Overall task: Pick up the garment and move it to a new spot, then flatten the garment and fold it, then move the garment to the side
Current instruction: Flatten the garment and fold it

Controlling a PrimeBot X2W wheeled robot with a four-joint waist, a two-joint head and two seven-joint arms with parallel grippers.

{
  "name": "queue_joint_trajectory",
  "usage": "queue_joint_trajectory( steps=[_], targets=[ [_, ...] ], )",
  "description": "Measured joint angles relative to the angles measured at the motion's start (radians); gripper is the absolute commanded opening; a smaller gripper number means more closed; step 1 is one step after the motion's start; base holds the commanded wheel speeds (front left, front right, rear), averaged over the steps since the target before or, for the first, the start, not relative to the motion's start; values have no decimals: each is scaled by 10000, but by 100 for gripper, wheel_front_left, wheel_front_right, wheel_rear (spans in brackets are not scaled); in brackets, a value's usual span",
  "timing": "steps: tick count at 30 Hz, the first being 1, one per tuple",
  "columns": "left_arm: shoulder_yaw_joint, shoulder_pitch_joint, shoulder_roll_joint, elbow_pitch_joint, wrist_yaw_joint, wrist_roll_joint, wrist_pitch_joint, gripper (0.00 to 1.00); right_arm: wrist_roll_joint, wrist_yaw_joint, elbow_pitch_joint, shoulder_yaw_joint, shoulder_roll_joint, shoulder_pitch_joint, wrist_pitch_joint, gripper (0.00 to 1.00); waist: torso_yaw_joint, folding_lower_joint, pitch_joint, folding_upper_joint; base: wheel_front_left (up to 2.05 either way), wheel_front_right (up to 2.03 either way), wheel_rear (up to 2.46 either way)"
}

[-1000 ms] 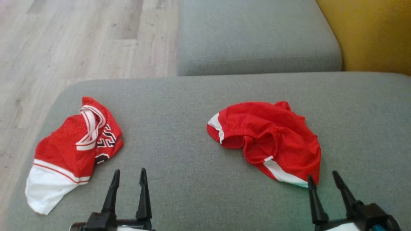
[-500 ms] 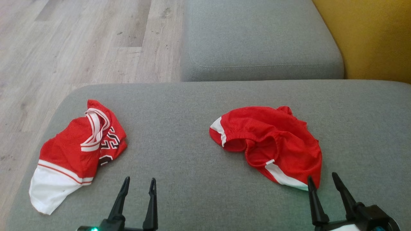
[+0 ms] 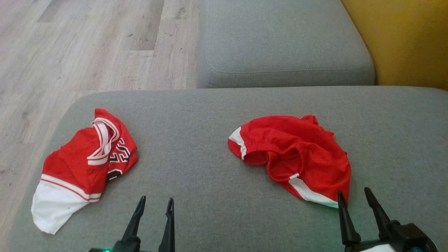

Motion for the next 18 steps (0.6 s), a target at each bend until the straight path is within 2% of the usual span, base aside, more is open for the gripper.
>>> queue_joint_trajectory(
  steps=[3,6,11,18],
  targets=[
    [-33,0,0,173,-19,0,0,100,0,0,0,-13,0,0,0,100,-32,0,36,0,0,0,0],
    [-234,-25,13,499,-221,0,0,100,-4,0,2,-13,0,-2,0,100,-123,0,124,0,0,0,0],
    [-1375,-755,19,1202,-539,-4,2,100,-92,0,0,-2,-2,-39,0,100,-430,0,407,0,0,0,0],
    [-3323,-3029,10,2596,-410,-422,0,100,-171,0,6,385,-2,-317,0,100,-1334,2,988,0,0,0,0]
  ],
)
